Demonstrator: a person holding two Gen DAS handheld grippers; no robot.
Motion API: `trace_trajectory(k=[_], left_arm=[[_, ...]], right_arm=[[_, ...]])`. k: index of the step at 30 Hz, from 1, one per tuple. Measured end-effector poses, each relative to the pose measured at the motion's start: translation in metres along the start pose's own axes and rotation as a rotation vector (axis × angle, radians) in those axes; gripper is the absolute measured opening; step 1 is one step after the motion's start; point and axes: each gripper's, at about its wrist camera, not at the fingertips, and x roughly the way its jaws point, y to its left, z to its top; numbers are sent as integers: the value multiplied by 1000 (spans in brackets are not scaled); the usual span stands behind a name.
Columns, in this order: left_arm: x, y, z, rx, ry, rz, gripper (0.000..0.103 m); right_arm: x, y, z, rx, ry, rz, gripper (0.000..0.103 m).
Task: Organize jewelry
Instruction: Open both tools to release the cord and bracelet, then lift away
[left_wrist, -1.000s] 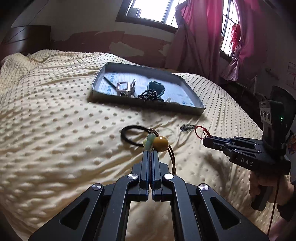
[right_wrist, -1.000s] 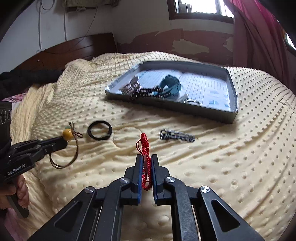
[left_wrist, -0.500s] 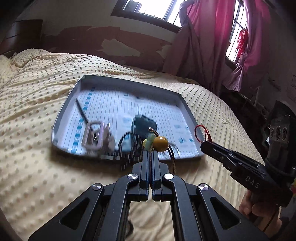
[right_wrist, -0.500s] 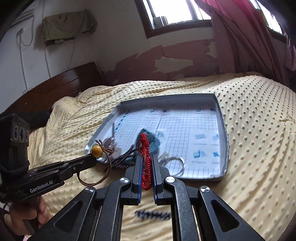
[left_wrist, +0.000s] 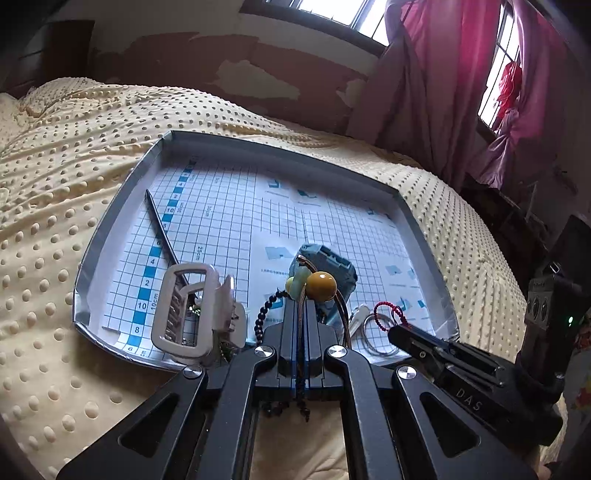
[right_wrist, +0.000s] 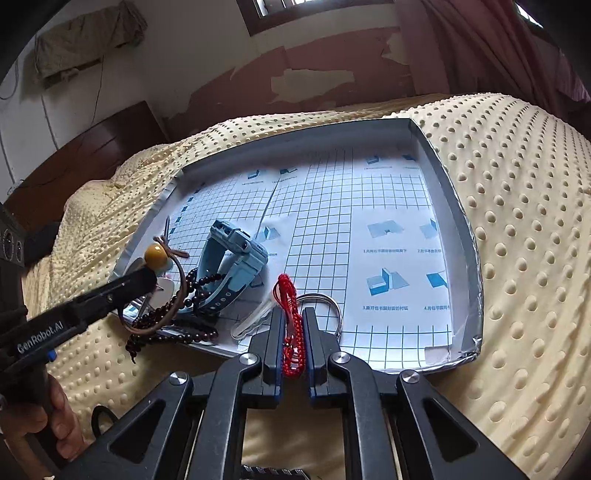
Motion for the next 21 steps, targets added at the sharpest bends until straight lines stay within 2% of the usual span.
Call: trace_trajectory(k=[4,6,7,8,9,10,11,13,15,16,18,21], left_arm=[[0,1,-6,-20,28,-33,1],[-2,2,-6,-32,40,-37,2],[-5,3,-6,-40,34,-36,7],[-8,4,-6,-48,26,-44,21],[-13,4,-6,-55,13,-48,31],[-19,4,-6,-61,-7,-38,55],[-24,3,-5,-66,-24,-40,71],[-38,2,-4,-76,-61,-54,76],[-50,-1,-5,-77,-67,-59,76],[-57,-3,-6,-73,-67,-49,78],[-72,-7,-8,-59,-67,-19,83],[-96,-15,-14,-29,-87,-4,91]], right_arm=[[-1,0,1,5,20,-19,16],[-7,-1,0,6,11,-40,30],[-13,-1,-1,5,1,-42,35],[-18,-1,-1,5,-8,-45,43],[-22,-1,-1,3,-14,-51,50],[-29,0,-2,-1,-20,-56,52],[-34,1,-1,-5,-25,-57,54],[-40,2,-1,-11,-35,-61,61],[-57,6,-2,-18,-66,-72,83],[-66,8,-3,-17,-84,-68,87],[-88,14,-8,-20,-133,-37,102],[-119,28,-21,-52,-195,-23,103]])
